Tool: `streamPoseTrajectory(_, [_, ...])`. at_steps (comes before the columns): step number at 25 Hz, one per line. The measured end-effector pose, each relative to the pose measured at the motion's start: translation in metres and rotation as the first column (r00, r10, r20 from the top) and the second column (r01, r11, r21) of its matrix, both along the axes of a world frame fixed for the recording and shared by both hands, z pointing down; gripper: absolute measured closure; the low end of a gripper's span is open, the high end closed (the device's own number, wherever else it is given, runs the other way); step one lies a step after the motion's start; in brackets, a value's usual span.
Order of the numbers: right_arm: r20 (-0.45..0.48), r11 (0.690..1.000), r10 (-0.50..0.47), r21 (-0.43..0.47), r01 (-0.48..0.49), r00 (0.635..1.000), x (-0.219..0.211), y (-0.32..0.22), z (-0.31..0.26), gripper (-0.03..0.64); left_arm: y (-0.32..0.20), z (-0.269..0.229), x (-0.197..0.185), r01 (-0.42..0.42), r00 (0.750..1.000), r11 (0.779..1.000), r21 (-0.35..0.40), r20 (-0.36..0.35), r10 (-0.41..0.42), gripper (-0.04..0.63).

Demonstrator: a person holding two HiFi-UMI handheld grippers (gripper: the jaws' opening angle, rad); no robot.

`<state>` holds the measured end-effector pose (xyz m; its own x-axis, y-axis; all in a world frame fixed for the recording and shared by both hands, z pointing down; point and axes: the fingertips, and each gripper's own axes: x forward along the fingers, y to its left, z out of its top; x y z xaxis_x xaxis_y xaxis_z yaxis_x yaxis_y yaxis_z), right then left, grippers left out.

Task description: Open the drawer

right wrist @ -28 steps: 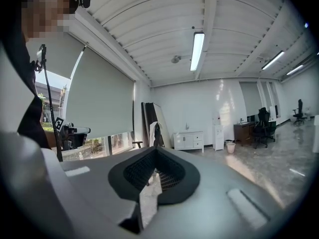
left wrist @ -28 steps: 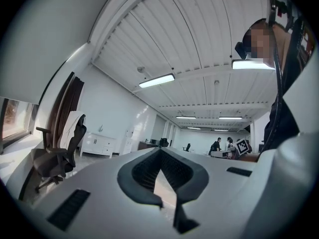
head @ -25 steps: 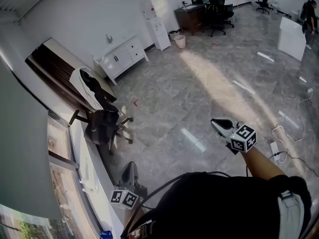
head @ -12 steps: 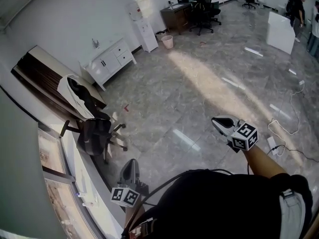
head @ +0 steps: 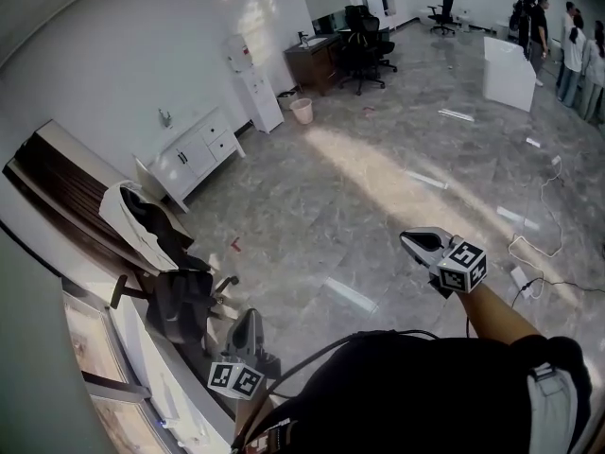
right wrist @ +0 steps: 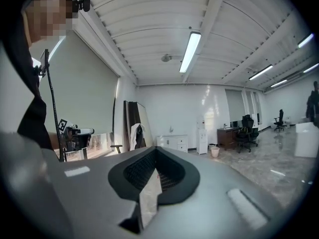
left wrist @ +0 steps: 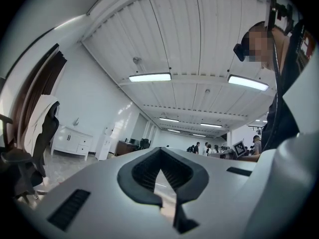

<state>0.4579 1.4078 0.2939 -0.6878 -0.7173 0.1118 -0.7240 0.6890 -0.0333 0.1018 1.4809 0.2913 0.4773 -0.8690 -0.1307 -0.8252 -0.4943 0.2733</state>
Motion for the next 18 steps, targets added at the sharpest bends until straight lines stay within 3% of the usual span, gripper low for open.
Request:
streamPoseTrajectory(9, [0.001,0.999,0.035,-0.031,-0.035,0.999,-0.063,-0.053,0.008,0.620,-0.064,0.007,-0.058,-0.050,0.999,0.999,-0.007,0.010,0.050,0.597])
streamPoseTrajectory(18, [0.010,0.999,0.016,-0.050,-0.016,1.000,-0.051,-0.122,0.026,0.620,-0.126,0.023,-0.046,-0.038,0.999,0.999,-0.033,-0.002,0.037,0.597])
